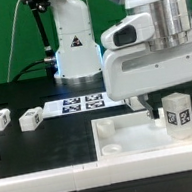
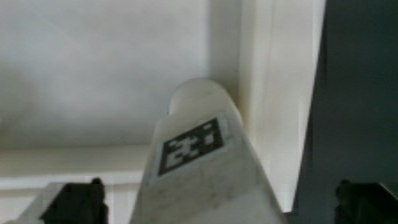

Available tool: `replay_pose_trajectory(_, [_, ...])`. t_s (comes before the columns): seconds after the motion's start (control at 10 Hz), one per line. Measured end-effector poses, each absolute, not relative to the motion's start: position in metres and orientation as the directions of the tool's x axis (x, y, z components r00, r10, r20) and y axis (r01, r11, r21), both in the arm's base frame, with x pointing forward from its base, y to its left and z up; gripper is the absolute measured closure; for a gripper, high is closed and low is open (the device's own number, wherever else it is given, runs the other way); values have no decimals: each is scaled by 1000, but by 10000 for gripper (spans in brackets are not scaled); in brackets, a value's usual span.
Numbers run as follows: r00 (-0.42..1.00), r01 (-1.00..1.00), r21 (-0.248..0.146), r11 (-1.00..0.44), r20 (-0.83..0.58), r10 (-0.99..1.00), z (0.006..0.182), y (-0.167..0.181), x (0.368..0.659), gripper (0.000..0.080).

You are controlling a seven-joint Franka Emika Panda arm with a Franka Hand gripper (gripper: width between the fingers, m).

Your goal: Assemble one leg

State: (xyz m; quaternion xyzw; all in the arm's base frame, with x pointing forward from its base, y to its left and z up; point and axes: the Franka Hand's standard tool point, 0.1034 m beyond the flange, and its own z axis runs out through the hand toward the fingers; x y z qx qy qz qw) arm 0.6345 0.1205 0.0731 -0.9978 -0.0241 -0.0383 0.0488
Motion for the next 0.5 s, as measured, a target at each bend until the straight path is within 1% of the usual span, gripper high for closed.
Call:
replay_pose_trajectory(0.2, [965,252,-69,-965,98,245,73,120,635,151])
replay_pose_trajectory(0.4, [957,278,-67,-958,102,270,73,119,635,151])
replay_pose_trajectory(0.5, [957,277,-67,-958,102,270,73,120,635,241])
